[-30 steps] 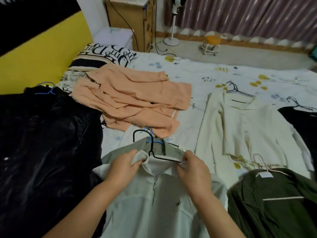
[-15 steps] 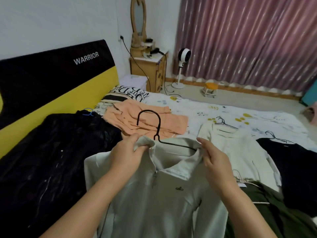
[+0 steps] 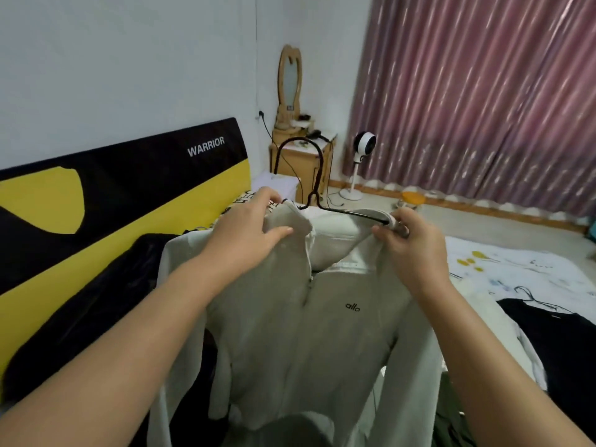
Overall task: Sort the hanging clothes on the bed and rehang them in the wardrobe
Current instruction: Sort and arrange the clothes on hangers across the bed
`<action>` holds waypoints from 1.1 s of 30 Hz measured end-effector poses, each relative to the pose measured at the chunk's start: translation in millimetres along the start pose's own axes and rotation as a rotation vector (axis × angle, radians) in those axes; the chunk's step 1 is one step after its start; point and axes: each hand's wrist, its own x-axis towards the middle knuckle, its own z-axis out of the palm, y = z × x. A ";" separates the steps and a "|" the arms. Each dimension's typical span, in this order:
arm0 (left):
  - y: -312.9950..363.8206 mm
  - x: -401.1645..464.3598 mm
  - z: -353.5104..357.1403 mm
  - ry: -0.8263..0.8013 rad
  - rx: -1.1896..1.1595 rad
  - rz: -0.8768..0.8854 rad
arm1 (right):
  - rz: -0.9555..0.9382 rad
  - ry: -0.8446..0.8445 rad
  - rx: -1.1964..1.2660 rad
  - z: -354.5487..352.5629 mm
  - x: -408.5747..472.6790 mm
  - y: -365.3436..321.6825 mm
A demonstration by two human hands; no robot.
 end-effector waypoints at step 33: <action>-116.2 276.2 90.8 0.011 -0.237 -0.090 | 0.317 -0.424 0.176 276.3 96.3 72.4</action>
